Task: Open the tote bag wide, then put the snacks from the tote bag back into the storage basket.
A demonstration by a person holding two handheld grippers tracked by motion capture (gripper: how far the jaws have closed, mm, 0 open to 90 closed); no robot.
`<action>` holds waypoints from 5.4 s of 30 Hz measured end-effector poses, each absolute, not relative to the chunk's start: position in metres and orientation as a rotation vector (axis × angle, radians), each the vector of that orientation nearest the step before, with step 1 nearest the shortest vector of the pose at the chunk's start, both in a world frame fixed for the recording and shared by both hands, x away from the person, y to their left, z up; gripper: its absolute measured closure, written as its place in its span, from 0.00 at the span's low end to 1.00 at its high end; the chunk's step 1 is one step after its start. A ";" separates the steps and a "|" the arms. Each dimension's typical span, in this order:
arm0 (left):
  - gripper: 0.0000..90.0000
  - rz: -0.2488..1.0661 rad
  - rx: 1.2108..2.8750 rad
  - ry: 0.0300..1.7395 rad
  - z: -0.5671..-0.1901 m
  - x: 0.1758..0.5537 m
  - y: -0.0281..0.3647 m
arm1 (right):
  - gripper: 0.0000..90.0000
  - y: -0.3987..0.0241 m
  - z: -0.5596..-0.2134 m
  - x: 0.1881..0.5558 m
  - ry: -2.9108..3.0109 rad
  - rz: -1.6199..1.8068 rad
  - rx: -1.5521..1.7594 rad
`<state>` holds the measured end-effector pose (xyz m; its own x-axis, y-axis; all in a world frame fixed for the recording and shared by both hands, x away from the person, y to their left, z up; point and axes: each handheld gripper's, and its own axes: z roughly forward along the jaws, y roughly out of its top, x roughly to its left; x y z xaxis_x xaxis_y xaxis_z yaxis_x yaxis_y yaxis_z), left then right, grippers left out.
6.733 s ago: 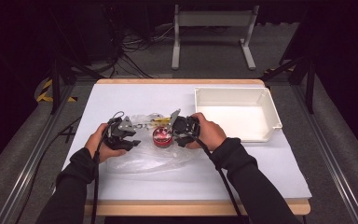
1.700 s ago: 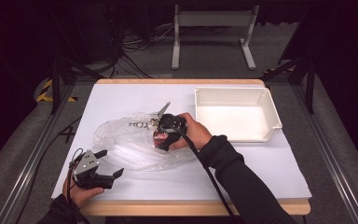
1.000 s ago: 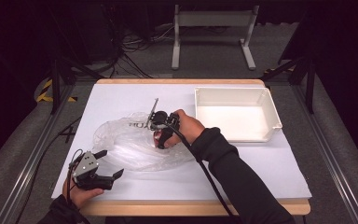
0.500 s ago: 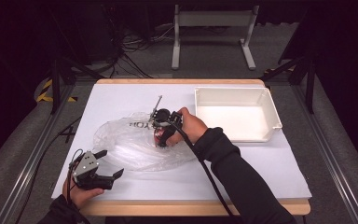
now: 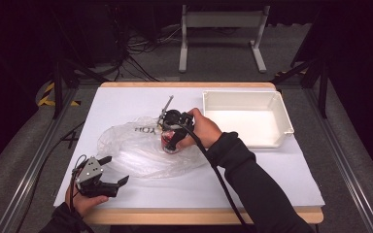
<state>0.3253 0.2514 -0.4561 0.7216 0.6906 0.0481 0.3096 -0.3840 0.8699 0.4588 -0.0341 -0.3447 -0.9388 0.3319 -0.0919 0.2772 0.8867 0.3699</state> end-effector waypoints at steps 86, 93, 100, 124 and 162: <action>0.07 0.504 2.010 0.761 -0.456 0.326 0.249 | 0.28 -0.224 -0.330 0.492 2.706 0.337 0.960; 0.07 0.501 2.007 0.762 -0.456 0.326 0.249 | 0.28 -0.226 -0.350 0.501 2.707 0.310 1.005; 0.07 0.505 2.017 0.755 -0.457 0.326 0.248 | 0.28 -0.228 -0.365 0.507 2.712 0.300 1.029; 0.07 0.510 2.017 0.768 -0.457 0.327 0.248 | 0.18 -0.252 -0.344 0.452 2.443 0.590 0.894; 0.06 0.541 2.013 0.783 -0.457 0.325 0.247 | 0.14 -0.349 -0.427 0.326 2.186 0.933 0.889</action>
